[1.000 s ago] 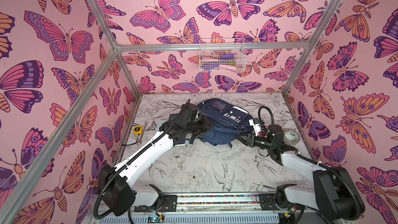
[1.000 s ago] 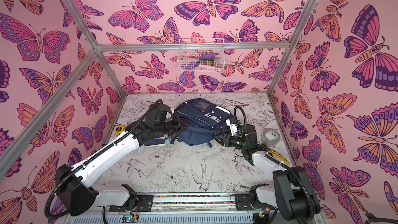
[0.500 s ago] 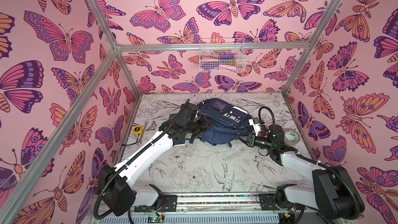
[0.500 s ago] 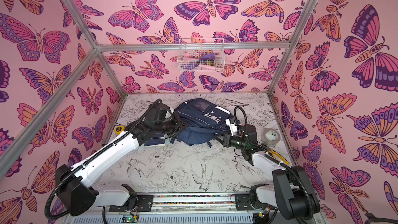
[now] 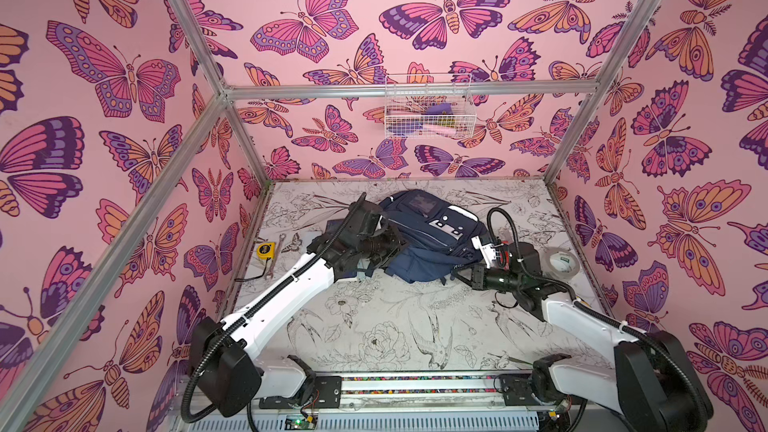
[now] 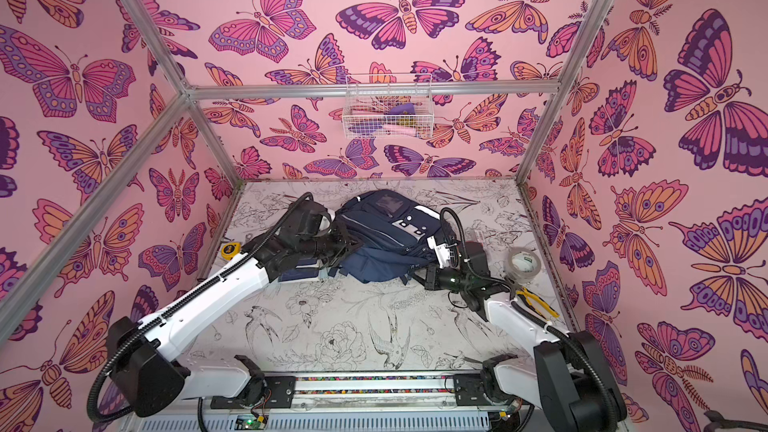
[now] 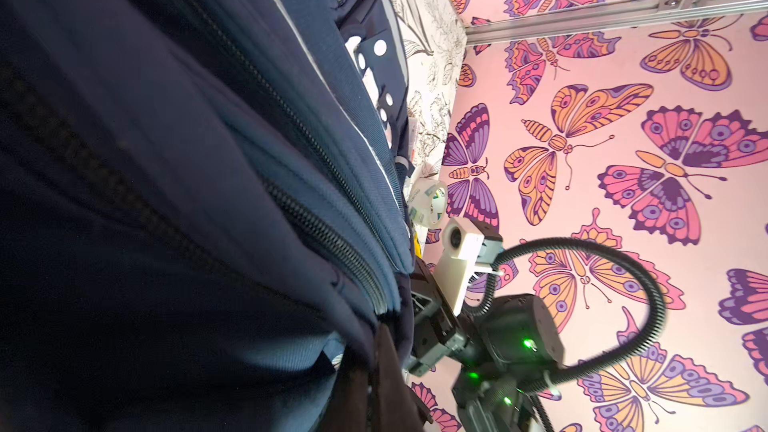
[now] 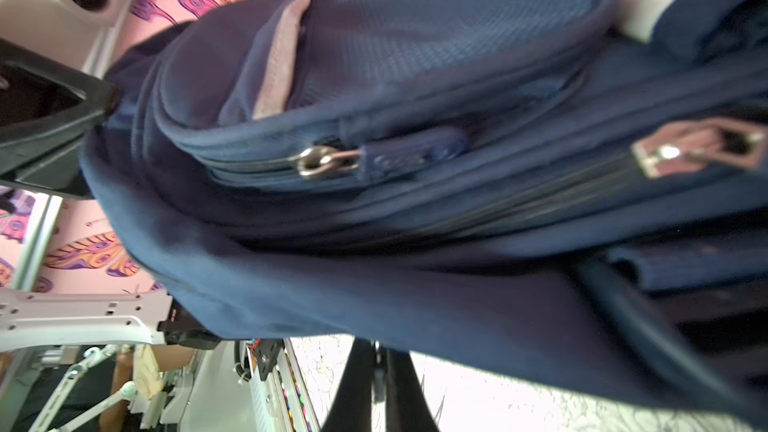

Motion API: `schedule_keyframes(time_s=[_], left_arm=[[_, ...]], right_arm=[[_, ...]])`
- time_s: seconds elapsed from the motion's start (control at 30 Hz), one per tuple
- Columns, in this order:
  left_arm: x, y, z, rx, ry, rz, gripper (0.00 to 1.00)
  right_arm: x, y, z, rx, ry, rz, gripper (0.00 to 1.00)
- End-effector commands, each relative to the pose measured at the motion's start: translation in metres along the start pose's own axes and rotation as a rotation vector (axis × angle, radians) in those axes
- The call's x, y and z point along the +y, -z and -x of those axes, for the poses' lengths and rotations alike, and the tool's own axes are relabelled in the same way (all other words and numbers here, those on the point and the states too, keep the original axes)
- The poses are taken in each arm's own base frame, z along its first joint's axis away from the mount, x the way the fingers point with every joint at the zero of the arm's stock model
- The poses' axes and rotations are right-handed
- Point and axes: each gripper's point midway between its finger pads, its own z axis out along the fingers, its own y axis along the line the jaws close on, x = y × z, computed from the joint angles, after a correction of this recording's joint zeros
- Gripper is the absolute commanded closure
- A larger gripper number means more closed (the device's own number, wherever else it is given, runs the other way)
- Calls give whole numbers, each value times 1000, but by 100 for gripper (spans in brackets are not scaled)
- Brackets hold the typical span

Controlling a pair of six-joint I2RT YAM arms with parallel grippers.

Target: Pack the student bag

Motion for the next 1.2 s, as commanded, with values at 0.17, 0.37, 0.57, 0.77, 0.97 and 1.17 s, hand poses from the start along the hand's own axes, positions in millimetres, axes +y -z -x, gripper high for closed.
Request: schedule_keyframes(time_s=[0.17,0.37,0.57,0.77,0.97,1.17], left_arm=[[10,-16,3,-24,-30,-24,100],[24,-32,-8,-24,-6,-21,100],[42,-52,-31,25,7,-7,71],[98,4,27,-168,70,88,20],[166,-5,45,-99,192,280,26],[165,-42,55,-21,203,252,28]], right_arm=[[16,8,-26,120,41,-238,100],[58,-30,-34,210,154,-257,100],[77,-66,-34,284,78,-292,100],[45,-56,-41,323,12,-411,100],[38,-46,-51,363,7,-442,100],[35,-47,-57,382,-13,-446,100]])
